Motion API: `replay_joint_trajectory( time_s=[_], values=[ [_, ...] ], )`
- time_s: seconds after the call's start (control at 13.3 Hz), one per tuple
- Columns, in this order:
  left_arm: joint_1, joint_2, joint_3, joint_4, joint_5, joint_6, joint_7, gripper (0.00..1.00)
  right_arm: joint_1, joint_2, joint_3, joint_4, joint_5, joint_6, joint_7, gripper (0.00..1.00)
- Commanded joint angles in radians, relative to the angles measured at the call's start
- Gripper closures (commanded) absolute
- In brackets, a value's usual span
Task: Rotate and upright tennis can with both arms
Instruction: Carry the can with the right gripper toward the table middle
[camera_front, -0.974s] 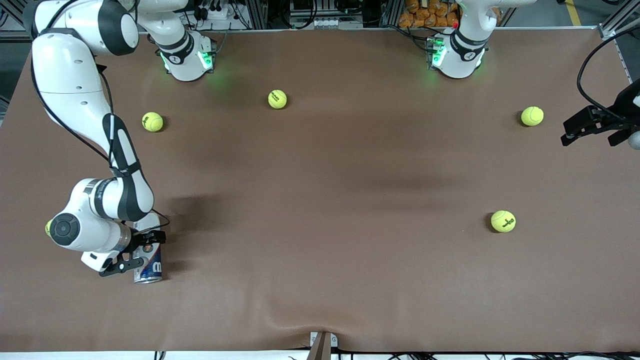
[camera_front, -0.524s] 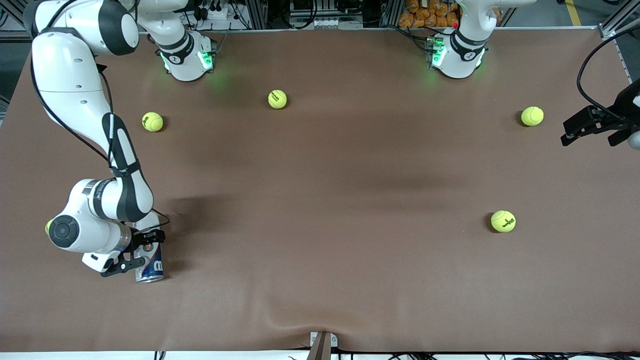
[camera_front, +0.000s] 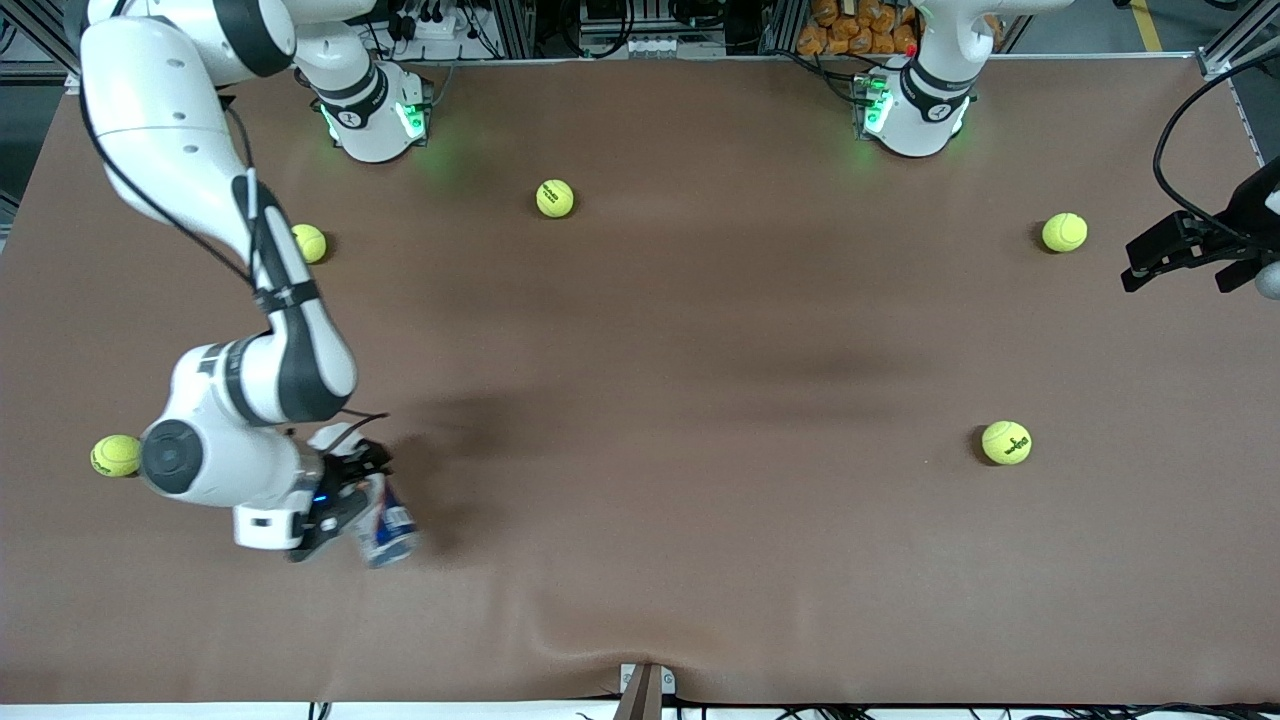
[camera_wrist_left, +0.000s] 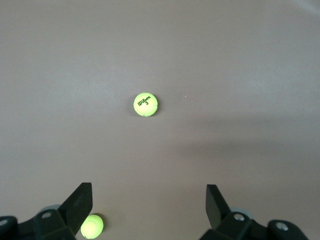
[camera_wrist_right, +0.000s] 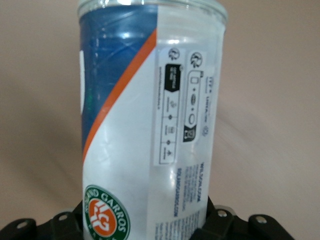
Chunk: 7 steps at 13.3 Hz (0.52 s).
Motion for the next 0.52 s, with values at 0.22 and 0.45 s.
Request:
replay_joint_trajectory(
  time_s=[0.22, 0.45],
  values=[
    [0.004, 0.001, 0.001, 0.013, -0.029, -0.017, 0.003, 0.0, 0.159, 0.011, 0.096, -0.007, 0.003, 0.072, -0.265, 0.14],
    [0.005, -0.001, 0.0, 0.011, -0.032, -0.017, 0.002, 0.0, 0.309, 0.027, 0.093, -0.022, -0.003, 0.139, -0.268, 0.06]
  ],
)
